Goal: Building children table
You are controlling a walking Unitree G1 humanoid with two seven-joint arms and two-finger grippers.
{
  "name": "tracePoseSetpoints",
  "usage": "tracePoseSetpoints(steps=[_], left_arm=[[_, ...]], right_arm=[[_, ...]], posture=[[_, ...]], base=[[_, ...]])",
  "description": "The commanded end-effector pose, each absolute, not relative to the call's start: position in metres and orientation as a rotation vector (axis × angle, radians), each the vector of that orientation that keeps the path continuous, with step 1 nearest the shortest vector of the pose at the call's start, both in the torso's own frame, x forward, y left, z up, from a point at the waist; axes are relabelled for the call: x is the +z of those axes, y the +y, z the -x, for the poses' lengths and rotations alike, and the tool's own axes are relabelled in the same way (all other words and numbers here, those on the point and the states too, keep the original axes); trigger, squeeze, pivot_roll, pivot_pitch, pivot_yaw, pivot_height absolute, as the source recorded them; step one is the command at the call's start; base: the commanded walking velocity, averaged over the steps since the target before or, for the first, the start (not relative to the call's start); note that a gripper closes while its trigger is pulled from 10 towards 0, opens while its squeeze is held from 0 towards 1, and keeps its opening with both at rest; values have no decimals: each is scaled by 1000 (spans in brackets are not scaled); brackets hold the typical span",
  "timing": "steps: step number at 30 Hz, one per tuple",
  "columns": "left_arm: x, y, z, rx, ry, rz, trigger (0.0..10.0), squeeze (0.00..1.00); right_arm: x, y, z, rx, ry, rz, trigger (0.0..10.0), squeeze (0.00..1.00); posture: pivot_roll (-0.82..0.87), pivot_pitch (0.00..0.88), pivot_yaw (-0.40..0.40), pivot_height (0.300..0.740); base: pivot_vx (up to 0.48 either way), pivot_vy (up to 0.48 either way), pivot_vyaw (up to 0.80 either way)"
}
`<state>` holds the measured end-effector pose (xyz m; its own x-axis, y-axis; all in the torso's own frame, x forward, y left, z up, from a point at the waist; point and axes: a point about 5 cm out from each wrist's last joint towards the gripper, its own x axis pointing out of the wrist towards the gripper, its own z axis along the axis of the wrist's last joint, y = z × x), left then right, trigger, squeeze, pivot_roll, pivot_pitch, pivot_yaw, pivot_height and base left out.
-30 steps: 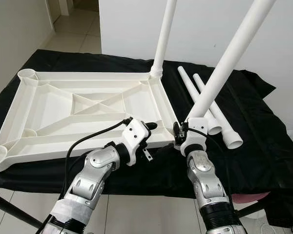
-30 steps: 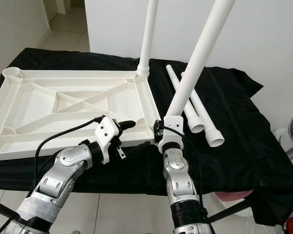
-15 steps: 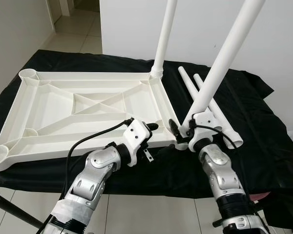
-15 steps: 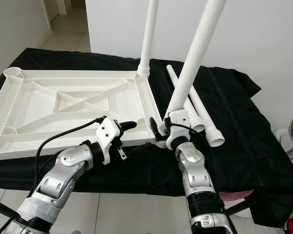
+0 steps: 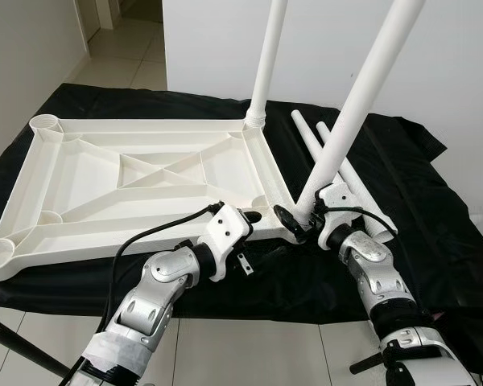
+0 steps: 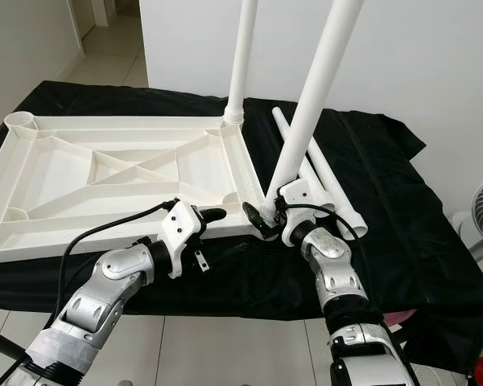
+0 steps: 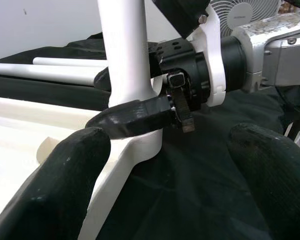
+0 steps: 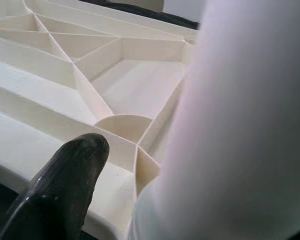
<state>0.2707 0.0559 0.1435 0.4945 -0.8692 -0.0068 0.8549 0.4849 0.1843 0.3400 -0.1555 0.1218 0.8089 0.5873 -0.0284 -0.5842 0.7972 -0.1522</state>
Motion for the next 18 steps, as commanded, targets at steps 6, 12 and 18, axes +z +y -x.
tracePoseSetpoints(steps=[6,12,18], left_arm=[[143,52,-268,-1071,-91,-194,10000,0],[143,52,-268,-1076,-91,-195,10000,0],[142,50,-267,-1085,-91,-193,10000,0]], right_arm=[[121,-154,-345,670,-23,155,0,0],[115,-155,-343,665,-16,132,0,0],[111,-153,-338,631,-25,70,10000,0]], posture=[[63,0,-99,740],[58,0,-97,740],[52,0,-95,740]], base=[[0,0,0],[0,0,0],[0,0,0]])
